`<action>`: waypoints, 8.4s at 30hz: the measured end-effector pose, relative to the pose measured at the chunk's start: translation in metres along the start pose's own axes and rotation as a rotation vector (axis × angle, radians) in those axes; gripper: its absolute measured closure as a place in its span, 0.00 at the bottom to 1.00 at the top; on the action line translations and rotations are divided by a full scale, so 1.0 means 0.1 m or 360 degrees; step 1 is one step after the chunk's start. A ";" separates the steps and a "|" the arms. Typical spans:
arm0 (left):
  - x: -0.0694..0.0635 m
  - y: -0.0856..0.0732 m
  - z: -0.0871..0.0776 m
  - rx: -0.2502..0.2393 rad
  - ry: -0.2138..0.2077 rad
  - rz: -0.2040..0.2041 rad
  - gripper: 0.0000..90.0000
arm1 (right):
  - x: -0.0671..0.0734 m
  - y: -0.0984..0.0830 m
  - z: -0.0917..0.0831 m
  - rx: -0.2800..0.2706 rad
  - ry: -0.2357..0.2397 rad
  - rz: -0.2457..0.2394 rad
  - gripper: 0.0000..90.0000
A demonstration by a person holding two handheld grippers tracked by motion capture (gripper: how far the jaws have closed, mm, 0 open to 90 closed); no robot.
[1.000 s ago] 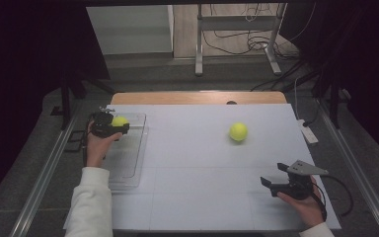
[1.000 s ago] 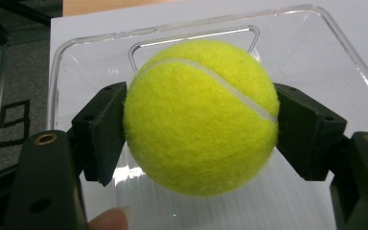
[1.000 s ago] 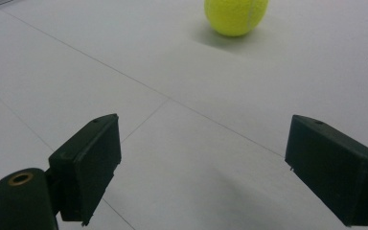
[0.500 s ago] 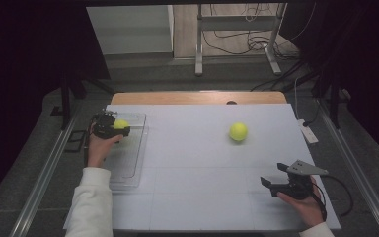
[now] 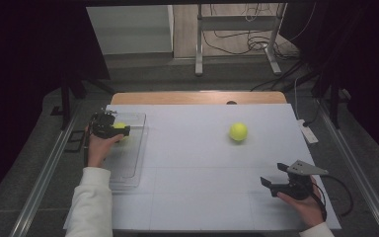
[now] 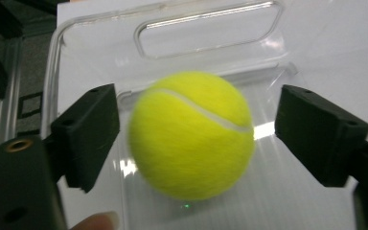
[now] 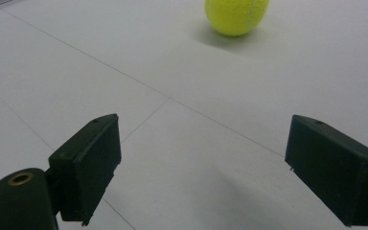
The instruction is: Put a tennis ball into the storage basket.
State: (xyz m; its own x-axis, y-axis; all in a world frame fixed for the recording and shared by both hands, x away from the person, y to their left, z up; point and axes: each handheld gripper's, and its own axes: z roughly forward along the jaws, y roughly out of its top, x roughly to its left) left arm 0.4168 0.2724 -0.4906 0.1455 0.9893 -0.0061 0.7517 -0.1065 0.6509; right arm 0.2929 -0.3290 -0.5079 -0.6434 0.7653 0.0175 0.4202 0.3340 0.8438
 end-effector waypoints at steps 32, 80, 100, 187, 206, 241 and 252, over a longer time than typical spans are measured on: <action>-0.10 0.07 -0.22 -0.0186 -0.0340 -0.0092 0.11 | -0.01 0.02 0.03 0.0009 -0.0005 -0.0012 0.14; -0.88 0.19 -0.61 -0.0400 -0.0730 0.0253 0.15 | 0.01 0.04 0.04 -0.0014 0.0014 -0.0025 0.14; -1.16 0.19 -0.56 -0.0375 -0.0778 0.0361 0.15 | 0.01 0.03 0.02 -0.0019 0.0009 -0.0026 0.14; -2.34 0.54 -0.07 -0.0239 -0.0895 0.0492 0.15 | -0.03 0.03 0.02 -0.0050 0.0056 0.0068 0.14; -2.64 0.69 0.13 -0.0186 -0.0908 0.0545 0.15 | -0.04 0.02 0.02 -0.0042 0.0050 0.0069 0.14; -3.09 0.91 0.45 -0.0087 -0.1003 0.0567 0.15 | -0.04 0.01 0.02 -0.0045 0.0060 0.0075 0.14; -3.20 0.94 0.55 -0.0041 -0.1015 0.0584 0.14 | -0.04 0.01 0.02 -0.0049 0.0066 0.0076 0.14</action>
State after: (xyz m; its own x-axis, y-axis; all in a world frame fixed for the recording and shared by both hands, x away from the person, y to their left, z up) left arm 0.4759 -0.0600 -0.4693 0.7364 0.6398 -0.2198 0.5686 -0.4093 0.7135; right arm 0.2970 -0.3304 -0.5078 -0.6493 0.7563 0.0801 0.4316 0.2798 0.8575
